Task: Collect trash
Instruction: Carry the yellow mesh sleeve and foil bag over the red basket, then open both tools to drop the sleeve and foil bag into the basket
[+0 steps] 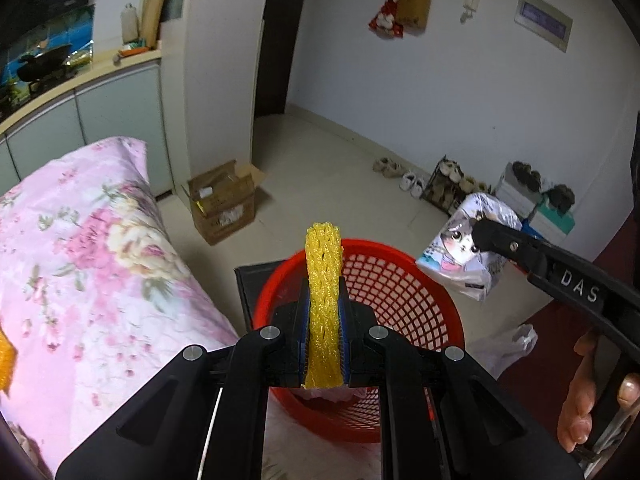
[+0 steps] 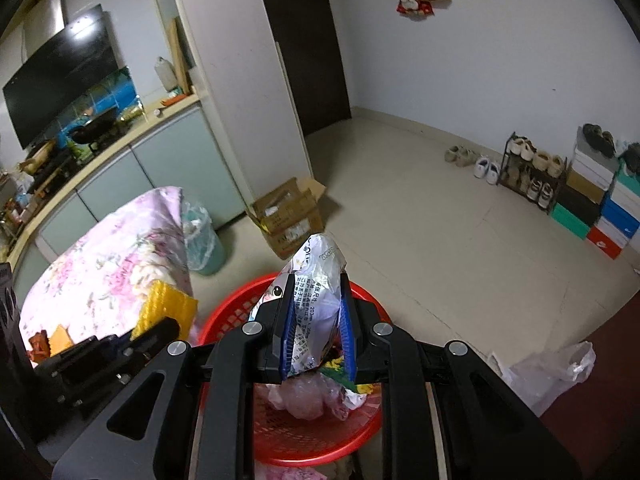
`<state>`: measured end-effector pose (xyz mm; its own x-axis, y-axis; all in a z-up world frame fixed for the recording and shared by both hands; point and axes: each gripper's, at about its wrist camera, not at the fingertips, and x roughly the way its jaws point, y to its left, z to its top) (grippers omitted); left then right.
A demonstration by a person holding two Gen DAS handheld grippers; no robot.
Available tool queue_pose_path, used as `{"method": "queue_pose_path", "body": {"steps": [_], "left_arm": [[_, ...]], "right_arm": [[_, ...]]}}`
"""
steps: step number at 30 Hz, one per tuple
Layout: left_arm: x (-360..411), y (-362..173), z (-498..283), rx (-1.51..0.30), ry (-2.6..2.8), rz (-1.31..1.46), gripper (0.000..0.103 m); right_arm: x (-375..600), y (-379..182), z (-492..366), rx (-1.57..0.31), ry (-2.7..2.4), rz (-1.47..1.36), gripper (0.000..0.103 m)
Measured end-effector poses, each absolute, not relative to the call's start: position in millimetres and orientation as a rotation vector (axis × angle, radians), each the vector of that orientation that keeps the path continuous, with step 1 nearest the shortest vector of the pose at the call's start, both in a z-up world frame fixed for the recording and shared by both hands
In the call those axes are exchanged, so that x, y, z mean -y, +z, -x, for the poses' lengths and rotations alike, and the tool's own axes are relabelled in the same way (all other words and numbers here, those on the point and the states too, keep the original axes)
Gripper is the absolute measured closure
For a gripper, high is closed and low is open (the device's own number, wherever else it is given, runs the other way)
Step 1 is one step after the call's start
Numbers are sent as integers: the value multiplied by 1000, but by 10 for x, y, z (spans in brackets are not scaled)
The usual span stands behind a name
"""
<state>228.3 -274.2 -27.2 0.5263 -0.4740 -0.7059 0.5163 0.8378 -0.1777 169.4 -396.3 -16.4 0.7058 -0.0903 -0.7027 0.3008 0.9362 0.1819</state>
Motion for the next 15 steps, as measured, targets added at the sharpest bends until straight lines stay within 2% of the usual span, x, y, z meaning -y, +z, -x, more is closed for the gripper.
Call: {"method": "queue_pose_path", "body": {"steps": [10,13,15], "left_arm": [[2836,-399,-2279,-848,-598,-80,92],[2832,-393,-2278,-847,-599,-84,80],[2851,-384,-2266,-842,-593,-81,70]], "right_arm": [[4059,-245,-1732,-785,-241,-323,82],[4075,-249,-1740,-789,-233,-331,80],[4083,-247,-1732,-789,-227,-343,74]]}}
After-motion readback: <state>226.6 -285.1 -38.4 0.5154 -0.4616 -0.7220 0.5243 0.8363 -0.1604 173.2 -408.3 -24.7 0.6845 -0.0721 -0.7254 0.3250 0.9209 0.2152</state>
